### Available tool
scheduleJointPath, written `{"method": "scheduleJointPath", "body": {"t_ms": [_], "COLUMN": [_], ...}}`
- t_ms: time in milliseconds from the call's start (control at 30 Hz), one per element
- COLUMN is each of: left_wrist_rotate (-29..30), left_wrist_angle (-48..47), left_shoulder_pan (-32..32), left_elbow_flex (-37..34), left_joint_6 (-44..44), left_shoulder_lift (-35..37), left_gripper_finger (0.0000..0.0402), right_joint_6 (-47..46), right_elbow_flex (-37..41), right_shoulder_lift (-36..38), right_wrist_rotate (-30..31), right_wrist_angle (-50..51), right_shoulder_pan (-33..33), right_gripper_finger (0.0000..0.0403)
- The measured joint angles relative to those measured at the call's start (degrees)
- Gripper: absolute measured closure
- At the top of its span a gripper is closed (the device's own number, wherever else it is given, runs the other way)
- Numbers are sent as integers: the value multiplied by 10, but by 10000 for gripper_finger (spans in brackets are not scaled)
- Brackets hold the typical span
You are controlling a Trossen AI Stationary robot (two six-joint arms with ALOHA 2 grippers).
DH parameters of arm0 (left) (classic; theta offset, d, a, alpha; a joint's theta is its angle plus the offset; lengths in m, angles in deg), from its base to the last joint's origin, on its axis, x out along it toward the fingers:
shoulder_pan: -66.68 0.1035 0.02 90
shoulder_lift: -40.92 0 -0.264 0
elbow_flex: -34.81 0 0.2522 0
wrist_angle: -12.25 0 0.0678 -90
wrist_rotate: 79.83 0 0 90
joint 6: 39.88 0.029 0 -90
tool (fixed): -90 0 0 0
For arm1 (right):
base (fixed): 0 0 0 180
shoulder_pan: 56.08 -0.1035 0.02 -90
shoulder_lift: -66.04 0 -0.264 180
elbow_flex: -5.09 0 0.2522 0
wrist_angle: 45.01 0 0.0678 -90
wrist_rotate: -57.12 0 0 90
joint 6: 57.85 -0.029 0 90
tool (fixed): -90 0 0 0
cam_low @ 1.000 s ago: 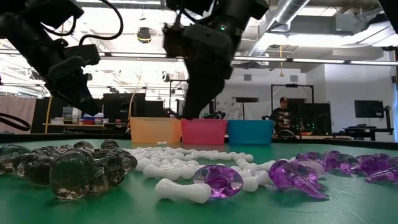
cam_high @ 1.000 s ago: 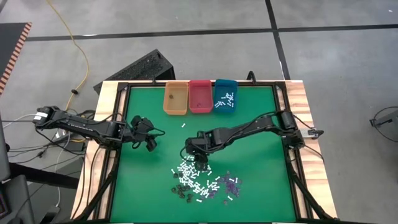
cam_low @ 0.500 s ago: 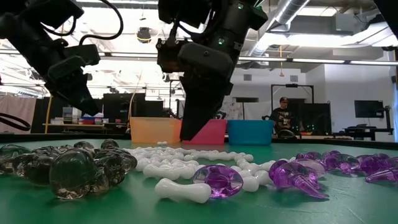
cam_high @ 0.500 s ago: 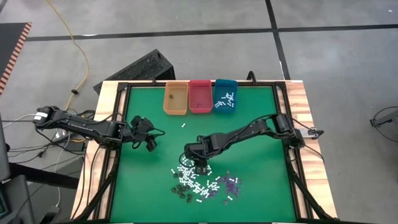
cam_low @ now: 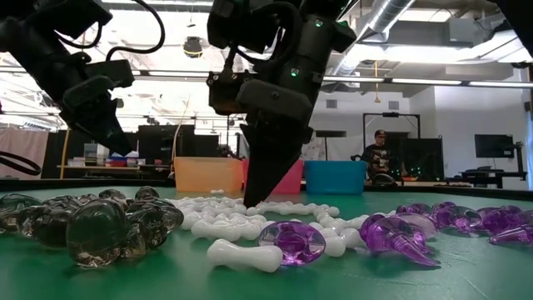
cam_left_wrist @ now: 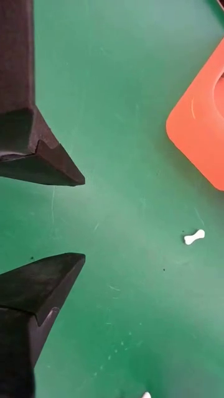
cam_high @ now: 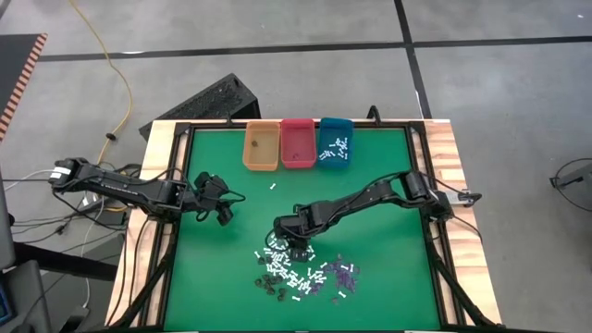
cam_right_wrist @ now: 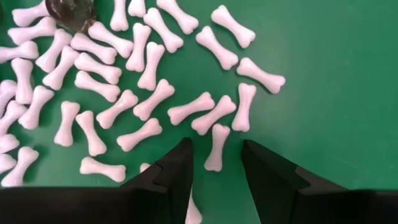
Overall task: Sort Halloween decoration
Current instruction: Put the white bone toy into the blue bin
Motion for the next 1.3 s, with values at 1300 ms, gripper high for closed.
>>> {"method": "scheduleJointPath", "body": {"t_ms": [1300], "left_wrist_rotate": [-1], "left_wrist_angle": [-3], "left_shoulder_pan": [0], "left_elbow_flex": [0], "left_joint_6": [-1], "left_shoulder_lift": [0], "left_gripper_finger": [223], "right_joint_6": [89], "right_elbow_flex": [2], "right_shoulder_lift": [117], "right_wrist_rotate": [19], "right_wrist_angle": [151], "right_shoulder_pan": [72], "right_gripper_finger": [386]}}
